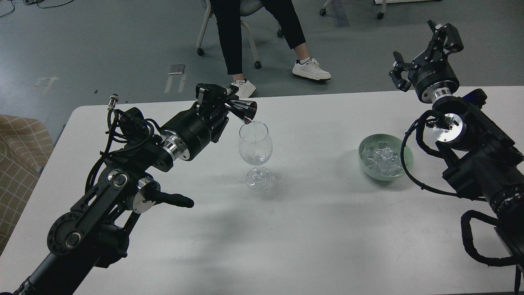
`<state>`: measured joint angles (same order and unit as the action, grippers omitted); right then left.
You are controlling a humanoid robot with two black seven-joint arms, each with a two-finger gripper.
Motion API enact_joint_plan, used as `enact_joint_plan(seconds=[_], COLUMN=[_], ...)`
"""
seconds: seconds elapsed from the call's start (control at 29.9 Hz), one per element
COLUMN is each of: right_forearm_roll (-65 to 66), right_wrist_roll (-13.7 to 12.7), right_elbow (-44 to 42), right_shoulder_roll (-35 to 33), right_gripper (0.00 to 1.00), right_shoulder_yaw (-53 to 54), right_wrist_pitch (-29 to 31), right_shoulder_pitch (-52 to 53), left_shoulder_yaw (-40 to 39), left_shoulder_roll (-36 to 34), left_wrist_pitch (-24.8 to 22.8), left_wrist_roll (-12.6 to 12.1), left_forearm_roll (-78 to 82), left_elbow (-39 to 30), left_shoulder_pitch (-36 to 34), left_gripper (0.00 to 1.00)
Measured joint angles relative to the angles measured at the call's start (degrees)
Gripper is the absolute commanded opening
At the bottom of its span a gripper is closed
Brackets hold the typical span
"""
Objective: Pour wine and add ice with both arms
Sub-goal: 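Turn the jigger cup upright and pull it back from the glass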
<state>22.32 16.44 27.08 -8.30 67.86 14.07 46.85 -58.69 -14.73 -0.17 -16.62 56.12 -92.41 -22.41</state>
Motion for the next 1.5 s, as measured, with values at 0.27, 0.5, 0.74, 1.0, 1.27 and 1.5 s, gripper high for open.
enact_joint_plan(seconds=[0.27,0.5,0.74,1.0,1.27,1.5], right_forearm_roll=[-0.02,-0.06,-0.07,-0.02,0.0,0.01], right_wrist_roll=[0.0,0.0,0.01,0.01,0.01,-0.07], right_elbow=[-0.01,-0.01,-0.01,0.07,0.15,0.08], right_shoulder_roll=[0.0,0.0,-0.18,-0.36,-0.64,-1.52], right_gripper=[1.0,1.0,1.0,1.0,1.0,1.0], right_shoulder_yaw=[-0.01,-0.01,0.07,0.07,0.07,-0.07], right_wrist_pitch=[0.09,0.09,0.09,0.09,0.09,0.09], right_shoulder_pitch=[-0.03,-0.09,-0.1,-0.35,-0.36,-0.54], left_shoulder_yaw=[0.33,0.33,0.33,0.31,-7.67,-22.5], left_shoulder_roll=[-0.9,-1.58,-2.37,-3.12,-1.33,-1.25], left_wrist_pitch=[-0.1,-0.38,-1.61,-1.87,-0.74,-1.16], left_wrist_roll=[0.61,0.66,0.3,0.05,0.09,1.13], left_forearm_roll=[5.3,7.37,9.85,10.26,-2.99,-24.16], left_elbow=[1.24,0.59,-0.29,-1.1,-1.87,-0.05], left_shoulder_pitch=[-1.18,-1.1,-2.15,-2.46,0.59,5.34], left_gripper=[0.17,0.17,0.17,0.17,0.16,0.16])
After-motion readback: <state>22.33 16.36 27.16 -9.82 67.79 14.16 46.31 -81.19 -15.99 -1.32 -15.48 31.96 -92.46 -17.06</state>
